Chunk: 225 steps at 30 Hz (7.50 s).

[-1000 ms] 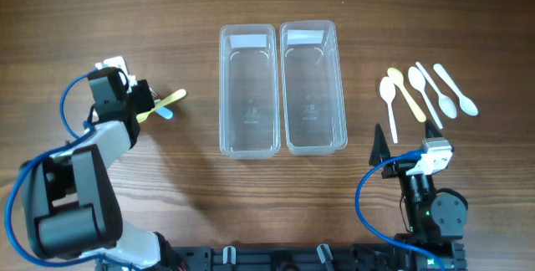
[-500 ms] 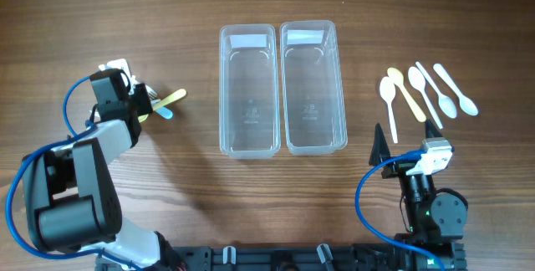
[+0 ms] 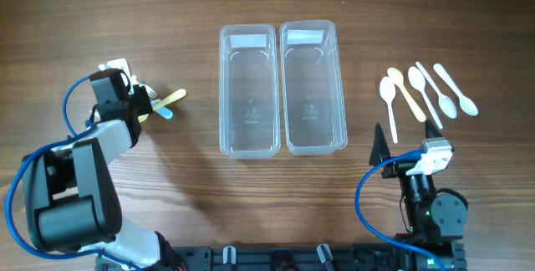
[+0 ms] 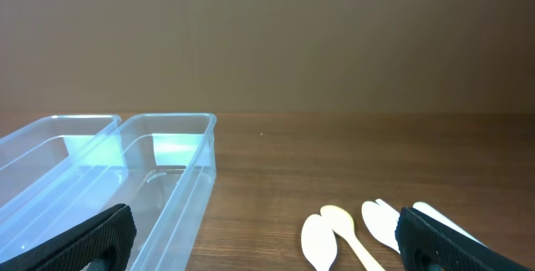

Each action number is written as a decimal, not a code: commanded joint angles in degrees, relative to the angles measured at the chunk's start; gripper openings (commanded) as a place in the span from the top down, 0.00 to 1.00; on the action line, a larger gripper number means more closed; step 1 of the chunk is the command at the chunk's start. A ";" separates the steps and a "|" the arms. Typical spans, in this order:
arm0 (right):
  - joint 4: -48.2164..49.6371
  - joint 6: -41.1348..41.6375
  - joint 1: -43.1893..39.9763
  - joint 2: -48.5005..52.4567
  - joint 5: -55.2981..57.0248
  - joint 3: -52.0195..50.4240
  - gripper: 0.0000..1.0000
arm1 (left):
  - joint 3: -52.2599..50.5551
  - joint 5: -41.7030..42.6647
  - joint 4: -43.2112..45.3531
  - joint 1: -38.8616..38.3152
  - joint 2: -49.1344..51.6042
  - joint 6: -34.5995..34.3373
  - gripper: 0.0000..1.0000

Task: Pack container
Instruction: 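Move the left gripper down over the fork pile and grasp the white fork, then carry the white fork to the left container and release it, then return the left gripper to the pile and grasp the yellow fork, then carry the yellow fork into the left container and release it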

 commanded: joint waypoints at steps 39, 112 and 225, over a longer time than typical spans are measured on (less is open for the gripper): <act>0.35 -0.28 -0.11 0.07 -0.24 -0.09 0.00 | 0.59 20.02 -18.21 -12.81 -39.76 -22.71 0.96; 0.35 -0.26 -0.11 0.07 -0.24 -0.09 0.00 | 1.90 -1.42 -25.27 -15.85 -12.83 15.37 0.32; 0.33 -0.28 -0.11 0.07 -0.24 -0.09 0.00 | 8.98 11.85 -14.99 -32.26 -24.13 -23.74 0.00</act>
